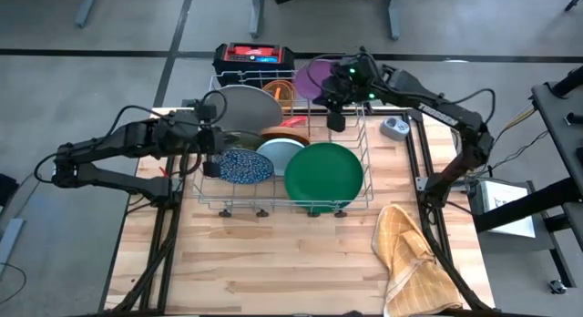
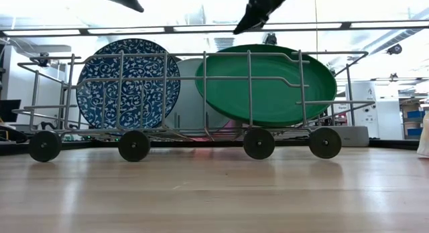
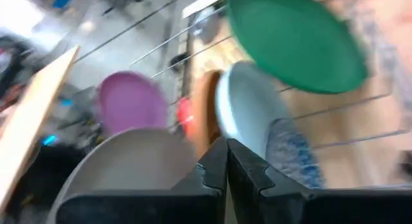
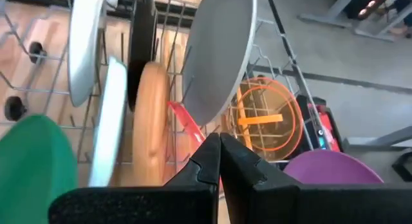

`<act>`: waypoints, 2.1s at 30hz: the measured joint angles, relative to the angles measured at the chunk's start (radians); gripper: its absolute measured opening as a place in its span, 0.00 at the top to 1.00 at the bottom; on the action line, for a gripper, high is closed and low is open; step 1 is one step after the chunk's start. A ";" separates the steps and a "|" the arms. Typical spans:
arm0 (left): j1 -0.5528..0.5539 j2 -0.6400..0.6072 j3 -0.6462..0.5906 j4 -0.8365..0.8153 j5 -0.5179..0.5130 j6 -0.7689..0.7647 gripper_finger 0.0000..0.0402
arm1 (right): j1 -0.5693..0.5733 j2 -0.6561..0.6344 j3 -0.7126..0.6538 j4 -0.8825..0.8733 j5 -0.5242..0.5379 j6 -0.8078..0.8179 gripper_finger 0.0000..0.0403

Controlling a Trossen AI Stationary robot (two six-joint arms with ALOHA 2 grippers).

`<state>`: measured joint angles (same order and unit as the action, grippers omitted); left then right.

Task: Sort dishes
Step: Return to Home Position

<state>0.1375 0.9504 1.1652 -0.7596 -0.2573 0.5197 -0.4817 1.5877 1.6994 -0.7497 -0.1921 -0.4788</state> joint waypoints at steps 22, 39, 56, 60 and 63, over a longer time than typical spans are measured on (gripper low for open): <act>-0.012 -0.314 -0.349 0.367 0.494 0.040 1.00 | 0.246 -0.572 -0.854 0.706 -0.053 0.132 1.00; -0.012 -0.751 -0.720 0.433 0.493 0.069 1.00 | 0.246 -0.897 -1.310 1.048 -0.079 0.143 1.00; -0.011 -0.942 -0.784 0.518 0.096 0.039 1.00 | 0.245 -1.231 -1.561 1.076 -0.072 0.126 1.00; -0.011 -0.929 -0.825 0.563 -0.038 0.056 1.00 | 0.245 -1.309 -1.629 1.074 -0.071 0.120 1.00; -0.011 -0.936 -0.852 0.601 -0.040 0.084 1.00 | 0.245 -1.371 -1.680 1.075 -0.071 0.138 1.00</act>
<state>0.1265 0.0141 0.3130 -0.1582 -0.2969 0.6042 -0.2363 0.2170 0.0191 0.3251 -0.2630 -0.3407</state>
